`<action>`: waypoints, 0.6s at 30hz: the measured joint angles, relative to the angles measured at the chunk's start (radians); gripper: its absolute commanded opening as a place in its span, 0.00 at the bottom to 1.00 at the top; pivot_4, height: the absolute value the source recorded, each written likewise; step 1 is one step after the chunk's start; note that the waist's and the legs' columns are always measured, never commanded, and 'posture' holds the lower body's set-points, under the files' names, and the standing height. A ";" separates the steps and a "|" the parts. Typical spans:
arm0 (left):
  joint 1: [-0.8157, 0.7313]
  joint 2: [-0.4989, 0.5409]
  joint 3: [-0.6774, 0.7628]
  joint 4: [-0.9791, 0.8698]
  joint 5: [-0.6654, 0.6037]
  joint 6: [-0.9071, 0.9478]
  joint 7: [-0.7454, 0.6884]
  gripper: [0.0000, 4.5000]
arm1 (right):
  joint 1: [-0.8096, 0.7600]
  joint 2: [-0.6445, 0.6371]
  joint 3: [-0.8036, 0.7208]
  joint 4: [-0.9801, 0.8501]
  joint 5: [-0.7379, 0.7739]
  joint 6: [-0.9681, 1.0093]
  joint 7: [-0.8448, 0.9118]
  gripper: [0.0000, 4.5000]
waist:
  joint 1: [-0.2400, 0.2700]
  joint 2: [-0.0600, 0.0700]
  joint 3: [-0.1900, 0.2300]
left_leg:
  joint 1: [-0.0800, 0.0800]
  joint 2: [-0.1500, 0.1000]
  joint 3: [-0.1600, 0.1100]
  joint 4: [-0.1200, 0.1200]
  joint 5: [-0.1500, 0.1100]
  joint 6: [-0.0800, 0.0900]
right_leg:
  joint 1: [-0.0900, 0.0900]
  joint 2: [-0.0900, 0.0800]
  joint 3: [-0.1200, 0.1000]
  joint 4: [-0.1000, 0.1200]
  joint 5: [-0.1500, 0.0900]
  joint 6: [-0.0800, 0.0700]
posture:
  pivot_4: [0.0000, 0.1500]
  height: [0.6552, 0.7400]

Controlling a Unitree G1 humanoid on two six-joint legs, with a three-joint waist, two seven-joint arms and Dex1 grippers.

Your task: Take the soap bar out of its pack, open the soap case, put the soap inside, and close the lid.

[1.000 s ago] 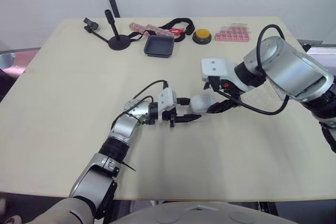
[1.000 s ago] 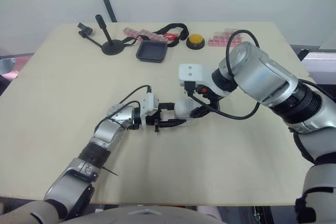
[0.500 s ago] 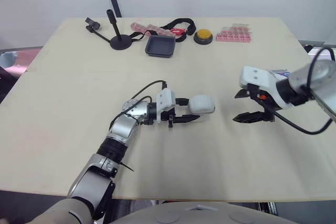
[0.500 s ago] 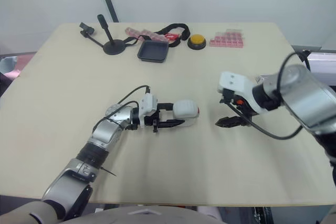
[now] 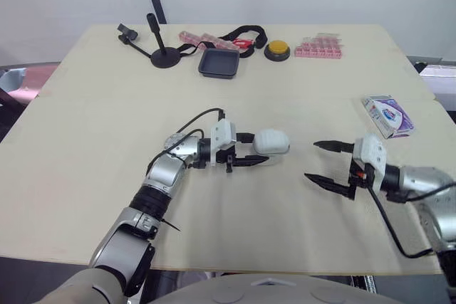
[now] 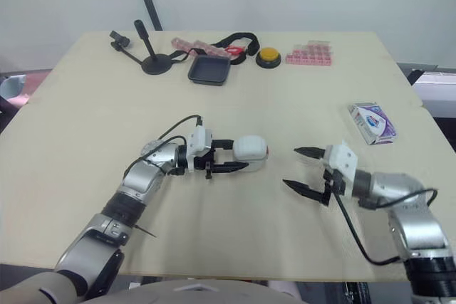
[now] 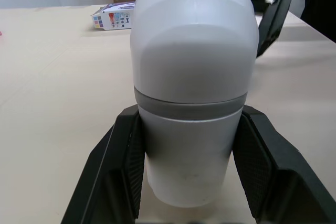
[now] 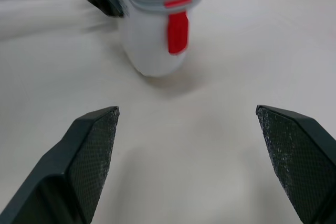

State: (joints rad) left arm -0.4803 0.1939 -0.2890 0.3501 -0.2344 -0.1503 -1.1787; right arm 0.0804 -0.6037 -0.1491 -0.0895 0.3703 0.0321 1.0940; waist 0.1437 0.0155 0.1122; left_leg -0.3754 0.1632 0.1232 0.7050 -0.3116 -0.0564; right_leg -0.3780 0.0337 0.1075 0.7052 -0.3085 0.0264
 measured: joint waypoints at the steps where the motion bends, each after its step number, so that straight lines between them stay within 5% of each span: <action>1: 0.000 0.001 0.001 0.001 0.000 0.000 0.000 0.41 | 0.006 0.005 -0.003 0.015 0.000 -0.012 -0.005 0.99 | -0.002 0.000 0.000 | 0.000 0.000 0.000 0.000 0.000 0.000 | 0.001 0.000 0.000 0.000 0.000 0.000 | 1.00 1.00; 6: -0.002 0.004 0.003 0.005 0.000 -0.001 -0.003 0.41 | 0.015 0.020 -0.053 0.048 0.012 -0.060 -0.048 0.99 | -0.011 0.000 0.000 | 0.002 0.000 -0.002 -0.001 0.000 0.000 | 0.005 0.000 -0.003 -0.003 0.000 0.000 | 1.00 1.00; 18: -0.002 0.005 0.003 0.009 -0.002 -0.006 -0.004 0.41 | -0.182 -0.028 -0.101 -0.113 0.154 0.097 -0.134 0.07 | -0.011 0.000 0.000 | 0.004 0.000 -0.004 -0.002 0.000 0.000 | 0.008 0.000 -0.005 -0.004 0.000 0.000 | 1.00 1.00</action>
State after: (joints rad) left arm -0.4818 0.1987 -0.2862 0.3595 -0.2362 -0.1567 -1.1824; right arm -0.1011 -0.6316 -0.2500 -0.2025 0.5240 0.1295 0.9605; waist 0.1330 0.0156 0.1122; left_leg -0.3712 0.1634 0.1194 0.7033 -0.3115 -0.0562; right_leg -0.3705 0.0336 0.1023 0.7013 -0.3085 0.0267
